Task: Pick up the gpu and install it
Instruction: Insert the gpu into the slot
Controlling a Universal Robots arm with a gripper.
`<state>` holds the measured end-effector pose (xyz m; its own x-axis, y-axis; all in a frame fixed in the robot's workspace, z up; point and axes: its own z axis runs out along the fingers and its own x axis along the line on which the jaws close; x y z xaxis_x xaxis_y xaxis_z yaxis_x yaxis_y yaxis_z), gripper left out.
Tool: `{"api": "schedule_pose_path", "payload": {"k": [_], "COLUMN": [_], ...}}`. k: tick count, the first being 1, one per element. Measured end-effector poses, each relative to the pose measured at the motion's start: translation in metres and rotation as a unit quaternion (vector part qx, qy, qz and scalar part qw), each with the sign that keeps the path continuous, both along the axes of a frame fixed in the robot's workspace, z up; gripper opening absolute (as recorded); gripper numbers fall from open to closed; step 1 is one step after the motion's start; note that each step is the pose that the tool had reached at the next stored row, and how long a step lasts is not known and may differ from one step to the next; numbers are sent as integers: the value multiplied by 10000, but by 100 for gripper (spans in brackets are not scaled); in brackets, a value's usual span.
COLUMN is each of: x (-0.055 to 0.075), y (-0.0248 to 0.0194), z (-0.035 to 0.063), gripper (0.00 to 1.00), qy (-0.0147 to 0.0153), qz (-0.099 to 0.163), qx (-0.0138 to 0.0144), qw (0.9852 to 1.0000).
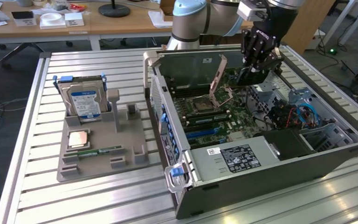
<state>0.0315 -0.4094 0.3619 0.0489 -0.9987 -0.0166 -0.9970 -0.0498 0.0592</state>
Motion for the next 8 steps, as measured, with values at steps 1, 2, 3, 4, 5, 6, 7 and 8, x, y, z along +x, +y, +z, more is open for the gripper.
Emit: {"api": "schedule_pose_path", "payload": {"k": [1,2,3,4,5,6,7,8], "x": [0,0,0,0,0,0,0,0], "y": [0,0,0,1,0,0,0,0], "z": [0,0,-2,-6,-11,-17,-22,-27], "gripper": [26,26,26,26,26,26,26,26], "qy": [0,0,0,-1,-1,-1,-1,-1], "qz": [0,0,0,0,0,0,0,0], "qx": [0,1,1,3,3,2,1,1], "qw": [10000,10000,10000,10000,10000,10000,10000,10000]}}
